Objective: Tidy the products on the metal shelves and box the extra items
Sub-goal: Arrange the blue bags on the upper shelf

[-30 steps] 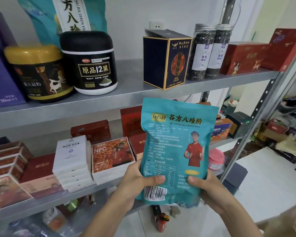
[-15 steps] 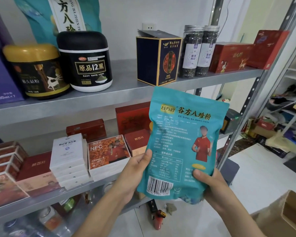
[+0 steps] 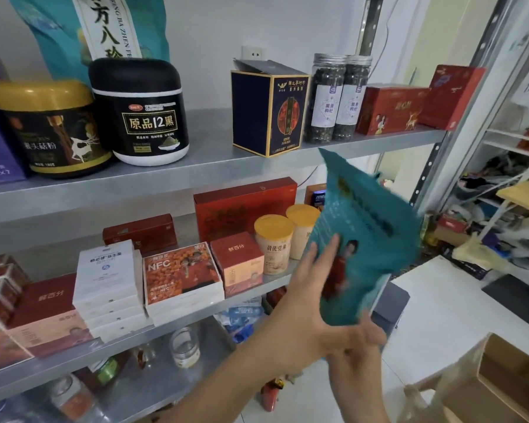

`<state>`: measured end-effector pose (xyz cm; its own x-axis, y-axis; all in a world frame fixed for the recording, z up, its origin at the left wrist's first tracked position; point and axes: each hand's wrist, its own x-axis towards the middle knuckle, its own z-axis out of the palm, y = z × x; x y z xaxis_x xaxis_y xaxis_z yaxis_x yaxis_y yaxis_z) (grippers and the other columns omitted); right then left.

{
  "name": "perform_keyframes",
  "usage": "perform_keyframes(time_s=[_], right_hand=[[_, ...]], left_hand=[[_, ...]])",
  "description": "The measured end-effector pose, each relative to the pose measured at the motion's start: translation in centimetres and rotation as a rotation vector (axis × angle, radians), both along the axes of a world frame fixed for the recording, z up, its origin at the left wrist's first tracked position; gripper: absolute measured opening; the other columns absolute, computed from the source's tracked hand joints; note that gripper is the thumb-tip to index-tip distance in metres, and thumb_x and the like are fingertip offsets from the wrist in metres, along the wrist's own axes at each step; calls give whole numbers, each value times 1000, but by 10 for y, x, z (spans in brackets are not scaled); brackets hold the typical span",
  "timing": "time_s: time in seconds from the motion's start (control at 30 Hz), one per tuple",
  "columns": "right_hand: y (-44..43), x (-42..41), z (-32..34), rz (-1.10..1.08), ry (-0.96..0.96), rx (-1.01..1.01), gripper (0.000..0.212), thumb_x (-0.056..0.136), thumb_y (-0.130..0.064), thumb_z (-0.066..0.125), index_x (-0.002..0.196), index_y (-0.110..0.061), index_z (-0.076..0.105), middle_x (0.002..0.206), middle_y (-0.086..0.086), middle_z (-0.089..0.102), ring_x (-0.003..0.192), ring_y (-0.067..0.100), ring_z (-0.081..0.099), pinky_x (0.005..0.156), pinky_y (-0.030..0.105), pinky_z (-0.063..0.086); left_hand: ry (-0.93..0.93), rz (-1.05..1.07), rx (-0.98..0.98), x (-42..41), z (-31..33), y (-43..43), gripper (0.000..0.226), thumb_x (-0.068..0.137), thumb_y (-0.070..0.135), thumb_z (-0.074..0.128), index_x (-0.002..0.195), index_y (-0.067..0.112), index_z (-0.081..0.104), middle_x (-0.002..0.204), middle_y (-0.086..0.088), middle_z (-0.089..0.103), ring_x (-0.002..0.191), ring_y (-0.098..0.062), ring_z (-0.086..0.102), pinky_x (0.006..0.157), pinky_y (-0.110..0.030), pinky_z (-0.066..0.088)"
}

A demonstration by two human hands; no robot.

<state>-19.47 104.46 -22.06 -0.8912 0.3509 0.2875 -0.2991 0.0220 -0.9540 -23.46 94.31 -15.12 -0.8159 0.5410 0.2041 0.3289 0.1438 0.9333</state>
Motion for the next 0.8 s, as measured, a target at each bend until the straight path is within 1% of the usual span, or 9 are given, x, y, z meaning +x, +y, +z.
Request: perform_keyframes(time_s=[0.07,0.2,0.33,0.4,0.5,0.57,0.63,0.7,0.8], right_hand=[[-9,7,-8,23,-38,198,78,77,21,65,140,-19,40,125,-30,58,115,-17,50,94,8,44],[3,15,0,122,19,518,93,72,6,80,147,-20,32,140,-41,38,129,-15,39,101,6,35],[48,-2,27,-115,169,732,92,69,-1,81,147,-13,34,146,-9,45,133,8,45,107,35,43],[70,-17,57,-212,241,755,101,74,-20,78,153,-9,15,159,6,25,145,21,27,117,39,29],[87,-35,107,-240,504,1223,120,73,-58,70,154,-9,-3,161,16,-2,150,27,-5,122,45,2],[87,-45,136,-103,527,1576,127,64,-75,58,156,-15,-6,162,12,6,150,24,-1,120,52,-3],[81,-53,158,105,348,1704,128,60,-78,57,155,-27,-11,158,-14,24,146,5,7,121,43,-2],[75,-57,174,357,133,1546,118,63,-63,76,151,-47,-2,139,-37,41,138,-9,23,120,30,18],[72,-59,190,495,261,1304,76,68,-35,87,131,-54,49,111,-33,65,103,-10,62,87,16,51]], left_hand=[[-44,-18,101,-1,3,3,113,63,50,86,149,53,13,155,21,28,141,-2,32,112,-41,39],[56,139,186,-13,9,-9,62,82,-3,72,129,33,54,125,18,62,116,7,56,87,-12,50],[112,189,113,-27,25,-41,50,86,1,70,92,51,69,100,30,69,100,9,63,82,-16,54],[74,150,124,-28,32,-51,51,86,3,70,86,53,71,97,26,72,97,4,66,84,-20,56],[124,114,57,-26,51,-59,56,86,5,70,89,61,66,100,31,69,99,8,63,81,-13,52],[218,61,-40,-22,69,-62,67,87,6,69,90,72,59,99,45,61,100,21,55,78,-1,44],[318,4,-115,-17,87,-65,61,88,8,67,90,69,59,95,54,54,98,28,50,75,5,39],[441,-7,-189,-13,99,-68,46,87,12,65,104,56,60,97,52,56,97,28,51,77,5,39],[522,86,-325,-11,111,-73,40,87,14,72,122,34,65,111,25,68,102,12,59,86,-8,48]])
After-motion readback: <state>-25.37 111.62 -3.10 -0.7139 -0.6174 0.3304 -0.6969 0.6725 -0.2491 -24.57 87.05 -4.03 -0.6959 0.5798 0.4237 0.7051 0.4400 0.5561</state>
